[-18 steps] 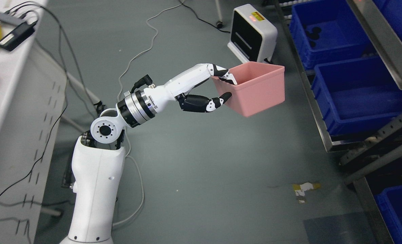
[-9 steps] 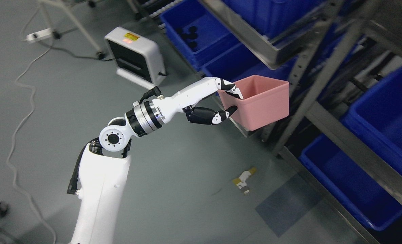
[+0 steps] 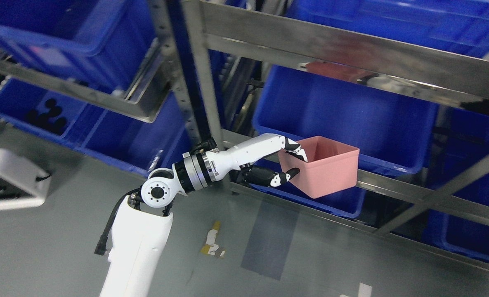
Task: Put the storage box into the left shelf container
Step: 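Lower the pink box into the blue shelf container with the left hand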
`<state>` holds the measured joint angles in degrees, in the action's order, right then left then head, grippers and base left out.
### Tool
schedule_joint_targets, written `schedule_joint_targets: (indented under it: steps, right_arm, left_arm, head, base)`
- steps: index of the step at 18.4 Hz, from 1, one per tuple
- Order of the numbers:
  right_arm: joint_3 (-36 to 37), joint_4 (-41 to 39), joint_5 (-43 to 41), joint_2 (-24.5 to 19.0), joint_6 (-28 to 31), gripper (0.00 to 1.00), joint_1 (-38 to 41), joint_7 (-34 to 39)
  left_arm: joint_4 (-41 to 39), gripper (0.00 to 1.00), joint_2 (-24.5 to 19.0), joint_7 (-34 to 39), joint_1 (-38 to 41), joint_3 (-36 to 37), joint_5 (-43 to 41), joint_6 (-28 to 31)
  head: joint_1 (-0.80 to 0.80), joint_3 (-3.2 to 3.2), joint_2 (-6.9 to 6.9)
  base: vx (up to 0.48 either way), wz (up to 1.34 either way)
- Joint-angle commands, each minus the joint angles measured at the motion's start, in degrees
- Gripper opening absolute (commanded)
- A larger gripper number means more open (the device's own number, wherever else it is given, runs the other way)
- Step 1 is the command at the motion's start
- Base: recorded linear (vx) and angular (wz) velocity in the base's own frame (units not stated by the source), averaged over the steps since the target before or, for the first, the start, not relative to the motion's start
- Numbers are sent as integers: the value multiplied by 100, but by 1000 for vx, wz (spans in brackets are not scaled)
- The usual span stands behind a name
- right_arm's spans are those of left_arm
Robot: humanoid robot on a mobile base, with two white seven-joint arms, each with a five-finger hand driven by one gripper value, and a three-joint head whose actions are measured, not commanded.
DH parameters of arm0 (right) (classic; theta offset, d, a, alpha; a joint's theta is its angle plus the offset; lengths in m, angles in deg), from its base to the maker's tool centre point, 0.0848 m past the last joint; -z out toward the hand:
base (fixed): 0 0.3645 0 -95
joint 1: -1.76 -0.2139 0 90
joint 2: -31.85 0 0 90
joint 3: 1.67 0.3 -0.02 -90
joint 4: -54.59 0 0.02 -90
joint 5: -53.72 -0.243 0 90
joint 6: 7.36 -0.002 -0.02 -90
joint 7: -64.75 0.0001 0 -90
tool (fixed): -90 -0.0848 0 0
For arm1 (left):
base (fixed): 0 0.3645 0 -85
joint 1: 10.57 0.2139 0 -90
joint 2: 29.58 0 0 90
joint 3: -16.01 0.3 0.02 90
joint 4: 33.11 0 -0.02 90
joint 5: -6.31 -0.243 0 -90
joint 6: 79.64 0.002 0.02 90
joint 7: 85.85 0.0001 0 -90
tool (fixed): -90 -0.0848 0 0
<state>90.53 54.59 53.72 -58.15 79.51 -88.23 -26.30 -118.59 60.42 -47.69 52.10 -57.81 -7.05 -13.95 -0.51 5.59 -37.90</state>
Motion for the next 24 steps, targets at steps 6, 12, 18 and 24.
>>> schedule_joint_targets:
  steps: [6,12,18,24]
  right_arm:
    - [0,-100,0,100,-3,99,-106,0]
    - [0,-100,0,100,-3,99,-106,0]
    - [0,-100,0,100,-3,99,-106,0]
    - [0,-100,0,100,-3,99,-106,0]
  left_arm:
    - [31,4,-100,-45,-281,-939,-2080,-4]
    - [567,4,-100,-485,-124,-1635,-2830,40]
    - [901,4,-100,-555,132,-2135,-2883,31]
    - [902,5,-100,-485,53,-2549,-2918,40]
  head:
    - [0,0,1]
    - [0,0,2]
    - [0,0,3]
    - [0,0,3]
  base:
    - [128,-861]
    - [96,-485]
    - [40,-185]
    - [4,-15]
